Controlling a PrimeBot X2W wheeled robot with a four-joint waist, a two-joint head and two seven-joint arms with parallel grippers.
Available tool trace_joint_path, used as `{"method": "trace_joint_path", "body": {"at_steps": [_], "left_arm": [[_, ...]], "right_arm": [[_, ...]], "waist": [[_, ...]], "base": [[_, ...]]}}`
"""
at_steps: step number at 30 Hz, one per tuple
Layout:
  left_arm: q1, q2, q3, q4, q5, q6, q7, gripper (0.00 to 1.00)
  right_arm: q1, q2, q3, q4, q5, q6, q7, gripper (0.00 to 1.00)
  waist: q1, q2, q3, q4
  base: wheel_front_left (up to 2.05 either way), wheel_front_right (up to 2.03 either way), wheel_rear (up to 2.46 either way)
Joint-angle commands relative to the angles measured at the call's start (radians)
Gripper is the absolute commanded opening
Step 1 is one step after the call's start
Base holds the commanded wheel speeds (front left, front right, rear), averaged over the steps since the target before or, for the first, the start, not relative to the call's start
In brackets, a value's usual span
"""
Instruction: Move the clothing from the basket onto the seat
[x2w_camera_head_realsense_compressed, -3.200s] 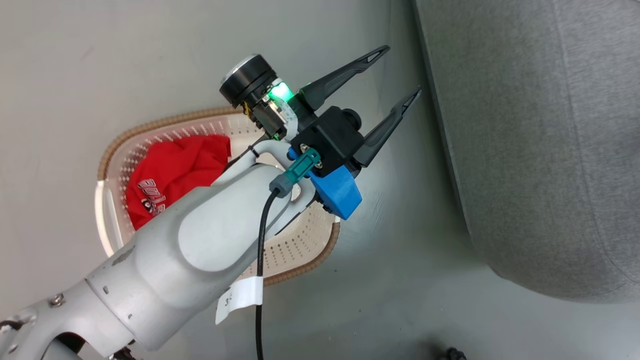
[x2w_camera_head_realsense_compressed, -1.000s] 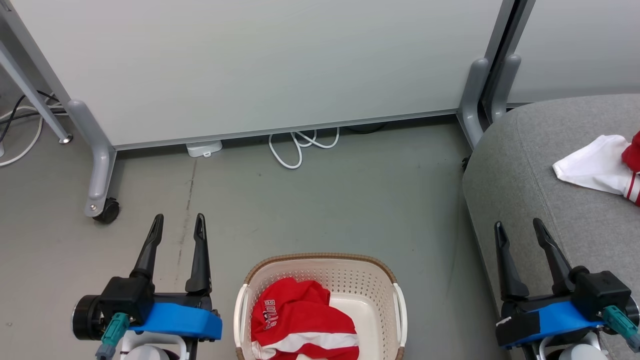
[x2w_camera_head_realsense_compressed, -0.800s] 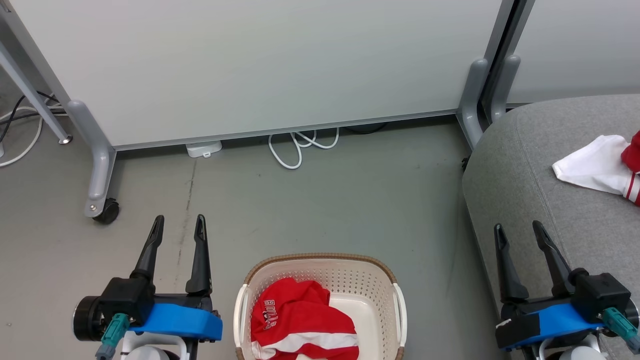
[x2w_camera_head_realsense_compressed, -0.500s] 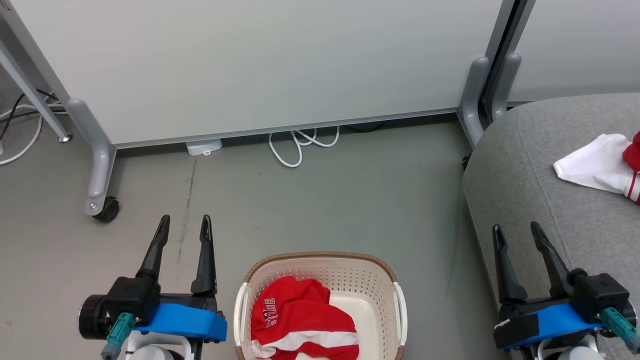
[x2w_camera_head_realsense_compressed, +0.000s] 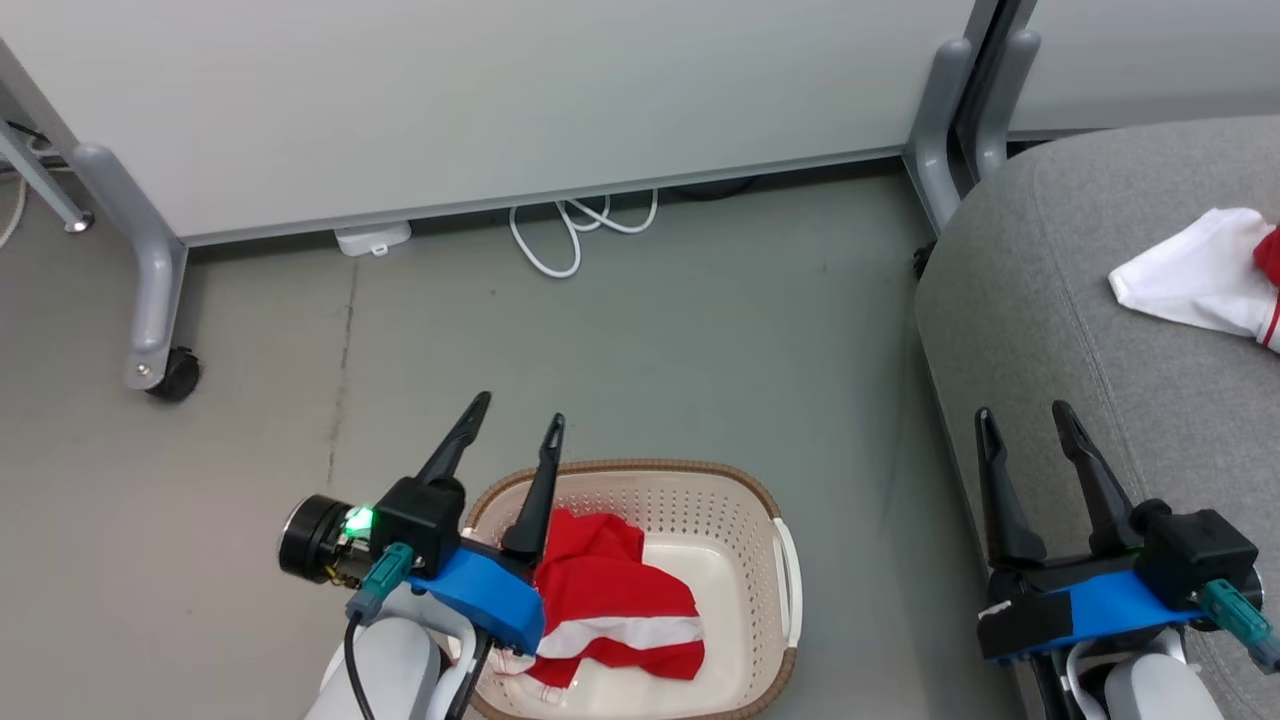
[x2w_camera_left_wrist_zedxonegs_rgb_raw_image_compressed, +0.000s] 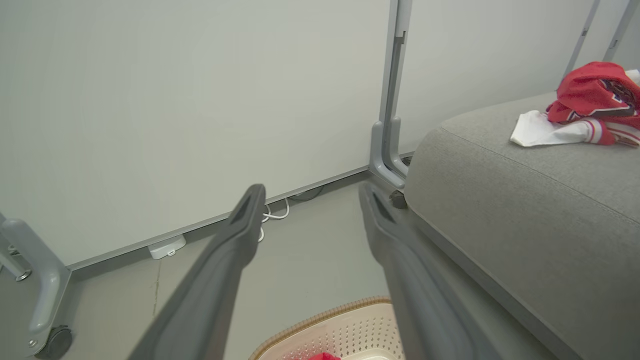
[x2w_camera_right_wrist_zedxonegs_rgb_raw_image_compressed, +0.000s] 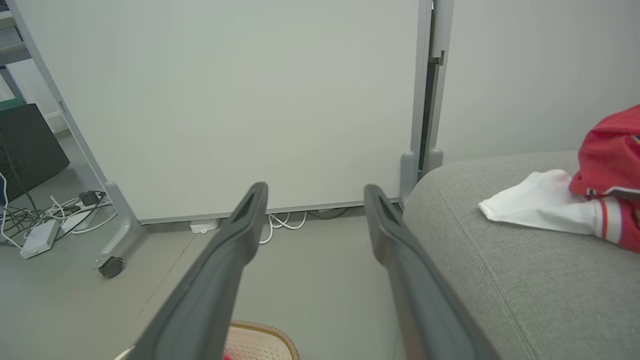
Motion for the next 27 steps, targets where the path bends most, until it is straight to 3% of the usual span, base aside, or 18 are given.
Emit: {"method": "trace_joint_path", "body": {"at_steps": [1, 19, 27], "left_arm": [[-0.043, 0.018, -0.027, 0.021, -0.006, -0.001, -0.003, 1.0], [-0.396, 0.137, -0.46, 0.35, -0.117, -0.001, -0.003, 1.0], [-0.518, 0.15, -0.656, 0.482, -0.171, -0.001, -0.003, 1.0]], "right_arm": [[-0.024, 0.001, 0.0, -0.005, 0.0, 0.0, -0.004, 1.0], [-0.185, 0.001, 0.021, -0.057, 0.014, 0.0, -0.004, 1.0], [-0.254, 0.001, 0.03, -0.077, 0.013, 0.0, -0.004, 1.0]], "waist": [[-0.0001, -0.0001, 0.037, -0.019], [-0.0001, -0.0001, 0.36, -0.116], [-0.0001, -0.0001, 0.473, -0.138]], "base": [[0.0, 0.0, 0.0], [0.0, 0.0, 0.0], [0.0, 0.0, 0.0]]}}
